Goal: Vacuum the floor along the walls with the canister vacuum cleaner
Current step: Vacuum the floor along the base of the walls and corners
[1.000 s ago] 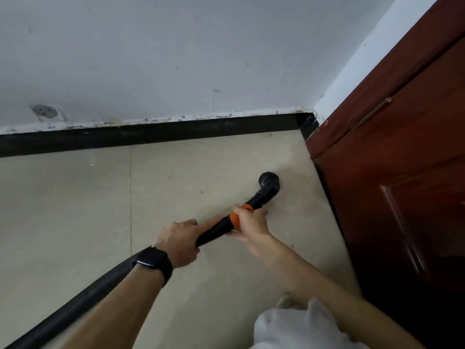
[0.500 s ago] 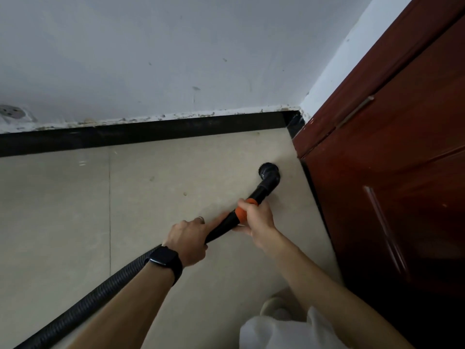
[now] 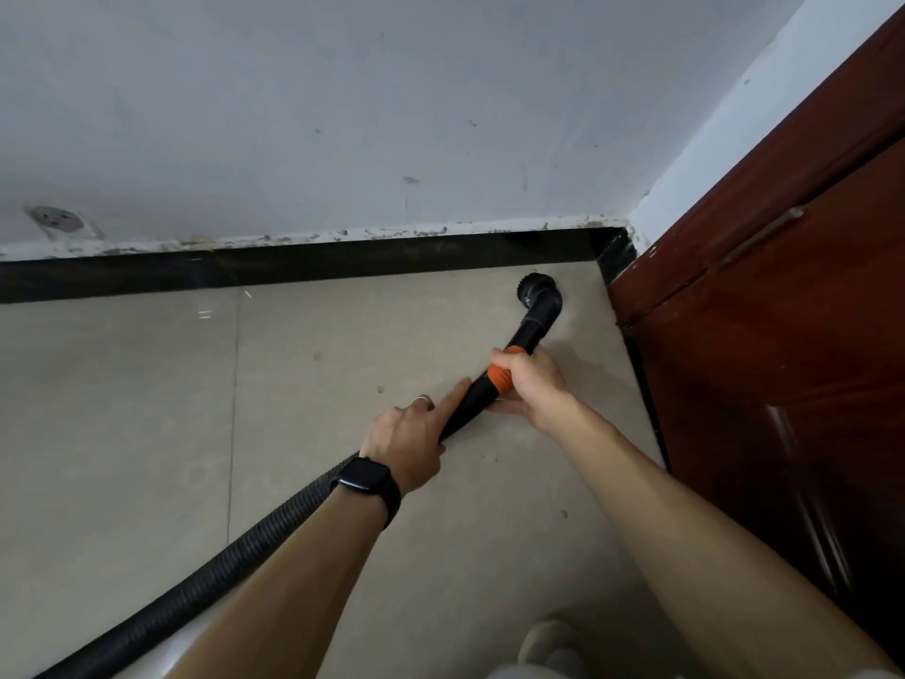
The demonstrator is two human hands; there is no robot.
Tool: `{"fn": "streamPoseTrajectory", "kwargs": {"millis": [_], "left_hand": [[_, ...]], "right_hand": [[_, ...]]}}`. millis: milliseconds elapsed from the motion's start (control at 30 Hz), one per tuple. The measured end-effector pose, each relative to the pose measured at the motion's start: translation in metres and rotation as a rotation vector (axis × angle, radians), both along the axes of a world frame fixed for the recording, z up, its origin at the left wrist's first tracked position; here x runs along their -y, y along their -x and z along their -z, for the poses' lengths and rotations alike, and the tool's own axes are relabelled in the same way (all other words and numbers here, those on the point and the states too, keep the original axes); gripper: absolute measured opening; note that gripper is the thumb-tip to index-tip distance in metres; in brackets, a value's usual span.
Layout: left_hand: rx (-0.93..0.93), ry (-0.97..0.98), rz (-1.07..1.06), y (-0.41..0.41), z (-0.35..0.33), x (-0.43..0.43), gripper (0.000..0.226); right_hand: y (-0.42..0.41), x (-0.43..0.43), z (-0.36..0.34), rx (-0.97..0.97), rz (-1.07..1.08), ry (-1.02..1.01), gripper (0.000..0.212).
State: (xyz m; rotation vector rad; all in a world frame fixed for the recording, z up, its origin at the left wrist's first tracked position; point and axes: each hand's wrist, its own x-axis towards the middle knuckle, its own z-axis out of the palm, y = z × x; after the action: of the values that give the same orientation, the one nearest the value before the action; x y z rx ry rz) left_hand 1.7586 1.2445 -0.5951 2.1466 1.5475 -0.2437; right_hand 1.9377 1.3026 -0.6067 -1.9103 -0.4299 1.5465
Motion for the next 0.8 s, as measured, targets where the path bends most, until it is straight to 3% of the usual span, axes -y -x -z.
{"fn": "streamPoseTrajectory", "kwargs": {"millis": [400, 800], "left_hand": [[0.055, 0.01, -0.155, 0.024, -0.004, -0.005, 0.06], [0.04, 0.111, -0.43, 0.167, -0.007, 0.062, 0.048]], "right_hand": [[0.029, -0.034, -0.002, 0.023, -0.143, 0.007, 0.033], [0.203, -0.003, -0.011, 0.024, -0.534, 0.004, 0.037]]}}
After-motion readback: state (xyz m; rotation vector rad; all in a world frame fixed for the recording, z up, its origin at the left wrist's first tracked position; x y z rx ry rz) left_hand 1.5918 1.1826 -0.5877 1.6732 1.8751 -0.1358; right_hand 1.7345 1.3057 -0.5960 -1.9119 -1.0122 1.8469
